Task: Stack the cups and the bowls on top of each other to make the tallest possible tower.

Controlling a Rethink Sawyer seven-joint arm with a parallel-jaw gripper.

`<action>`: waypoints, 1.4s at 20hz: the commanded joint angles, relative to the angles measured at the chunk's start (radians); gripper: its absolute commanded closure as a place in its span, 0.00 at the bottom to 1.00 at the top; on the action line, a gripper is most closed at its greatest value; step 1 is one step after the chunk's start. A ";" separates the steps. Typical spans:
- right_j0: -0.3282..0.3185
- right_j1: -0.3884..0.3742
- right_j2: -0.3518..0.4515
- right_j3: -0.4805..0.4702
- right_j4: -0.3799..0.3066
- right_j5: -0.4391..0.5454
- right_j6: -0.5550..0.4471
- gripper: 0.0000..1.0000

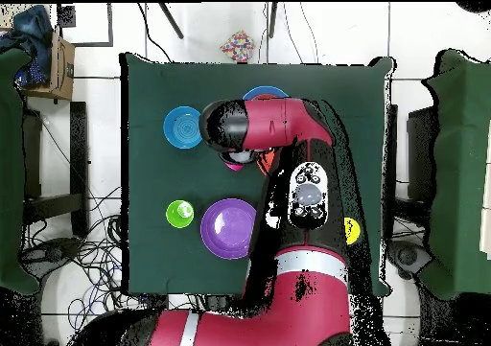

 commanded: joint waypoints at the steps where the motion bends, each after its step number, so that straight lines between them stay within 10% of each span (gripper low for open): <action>1: 0.013 0.000 0.118 -0.067 0.016 0.112 -0.084 1.00; 28: 0.135 0.155 0.017 -0.324 -0.092 0.204 -0.057 1.00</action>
